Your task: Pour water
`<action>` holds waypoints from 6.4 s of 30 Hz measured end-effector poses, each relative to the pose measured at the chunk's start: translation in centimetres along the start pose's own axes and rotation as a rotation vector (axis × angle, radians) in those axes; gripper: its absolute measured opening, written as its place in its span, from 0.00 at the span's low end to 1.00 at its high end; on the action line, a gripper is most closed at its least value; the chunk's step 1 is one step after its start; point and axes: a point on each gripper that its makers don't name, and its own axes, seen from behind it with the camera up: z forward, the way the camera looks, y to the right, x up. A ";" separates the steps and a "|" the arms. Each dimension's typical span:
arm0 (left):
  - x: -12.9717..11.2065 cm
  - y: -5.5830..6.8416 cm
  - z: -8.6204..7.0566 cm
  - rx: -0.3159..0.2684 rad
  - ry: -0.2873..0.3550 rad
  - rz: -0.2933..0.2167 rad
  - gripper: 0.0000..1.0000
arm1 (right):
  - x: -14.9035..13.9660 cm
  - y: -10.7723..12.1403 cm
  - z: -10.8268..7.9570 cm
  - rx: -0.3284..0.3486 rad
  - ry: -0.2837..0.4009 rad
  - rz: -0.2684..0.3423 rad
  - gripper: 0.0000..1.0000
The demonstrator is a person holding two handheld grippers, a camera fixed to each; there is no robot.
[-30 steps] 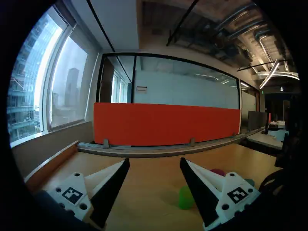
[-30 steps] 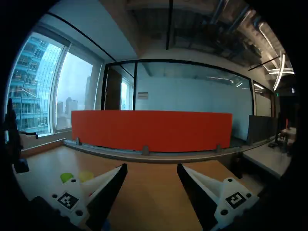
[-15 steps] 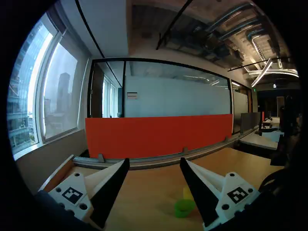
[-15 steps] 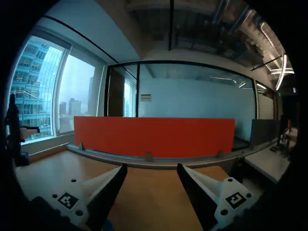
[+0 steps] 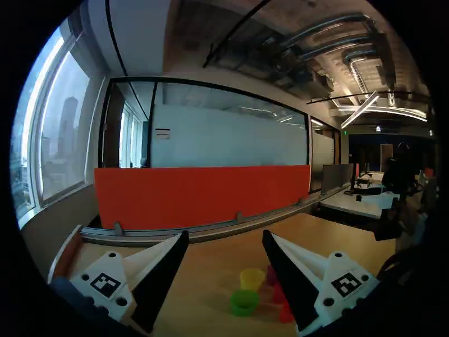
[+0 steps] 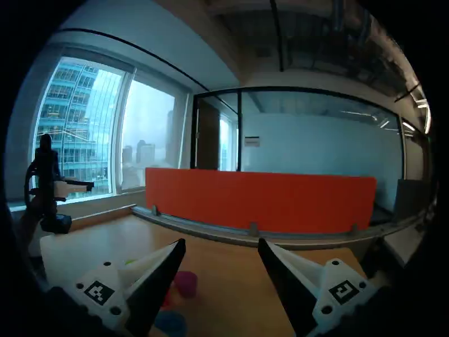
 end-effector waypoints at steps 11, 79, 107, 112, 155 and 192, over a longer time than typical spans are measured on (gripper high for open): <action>-1.1 2.3 0.6 -0.114 -0.027 0.034 0.97 | -0.4 -2.6 -0.1 0.109 -0.040 -0.020 1.00; -24.7 3.7 5.0 -0.295 -0.509 0.128 0.97 | -22.8 -8.8 -0.3 0.389 -0.495 -0.099 1.00; -29.3 4.7 9.4 -0.326 -0.599 0.149 0.97 | -26.0 -9.1 -0.5 0.403 -0.553 -0.119 1.00; -29.1 4.9 10.1 -0.331 -0.599 0.156 0.97 | -26.1 -9.2 -0.4 0.407 -0.553 -0.118 1.00; -24.5 3.9 8.9 -0.289 -0.499 0.117 0.88 | -27.7 -10.4 1.5 0.419 -0.550 -0.156 1.00; -15.9 6.5 3.1 -0.282 -0.274 0.073 0.88 | -18.7 -11.8 1.9 0.362 -0.297 -0.128 0.91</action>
